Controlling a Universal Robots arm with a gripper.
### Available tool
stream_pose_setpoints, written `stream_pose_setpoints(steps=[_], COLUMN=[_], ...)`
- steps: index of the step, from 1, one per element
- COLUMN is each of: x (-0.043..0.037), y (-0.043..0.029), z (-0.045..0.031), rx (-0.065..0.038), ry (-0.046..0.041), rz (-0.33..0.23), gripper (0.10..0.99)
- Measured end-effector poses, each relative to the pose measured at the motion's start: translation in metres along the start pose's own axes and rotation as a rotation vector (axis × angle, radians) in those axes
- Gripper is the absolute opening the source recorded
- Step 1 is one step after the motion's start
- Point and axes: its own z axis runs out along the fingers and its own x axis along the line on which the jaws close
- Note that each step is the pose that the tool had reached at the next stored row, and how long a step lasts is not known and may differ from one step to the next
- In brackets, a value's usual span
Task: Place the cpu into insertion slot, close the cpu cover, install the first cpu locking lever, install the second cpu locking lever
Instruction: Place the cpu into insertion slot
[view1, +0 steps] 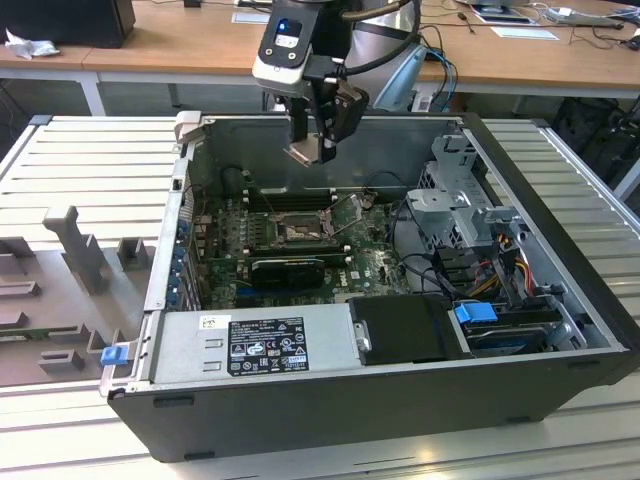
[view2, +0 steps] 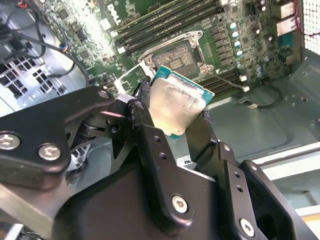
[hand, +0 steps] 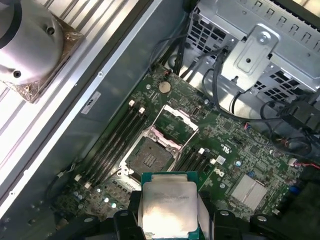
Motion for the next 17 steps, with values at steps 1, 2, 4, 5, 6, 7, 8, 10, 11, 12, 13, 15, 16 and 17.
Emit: stream_pose_setpoints(steps=[1,2,4,5,6,7,8,10,11,12,13,15,16,17], x=[0.0,0.0,0.0,0.0,0.0,0.0,0.0,-0.0001,-0.0001,-0.0001,-0.0001,-0.0001,-0.0001,-0.0001], y=[0.0,0.0,0.0,0.0,0.0,-0.0001,-0.0002,-0.0004,-0.0004,-0.0004,-0.0005,-0.0006,-0.0006,-0.0006], z=[0.0001,0.0001,0.0004,0.0007,0.0012,0.0017,0.0026,0.004,0.0047,0.0051,0.0055,0.0064,0.0067,0.007], rx=[0.0,-0.001,-0.001,-0.001,-0.001,-0.001,-0.001,-0.001,-0.001,-0.001,-0.001,-0.001,-0.001,-0.001], ry=[-0.001,-0.0029,-0.0054,-0.0056,-0.0057,-0.006,-0.0061,-0.0069,-0.0069,-0.007,-0.007,-0.0069,-0.0069,-0.0069], rz=[0.011,0.033,0.061,0.063,0.065,0.065,0.066,0.066,0.066,0.066,0.066,0.066,0.066,0.066], gripper=[0.529,0.529,0.529,0.529,0.529,0.529,0.529,0.529,0.529,0.529,0.529,0.529,0.529,0.529])
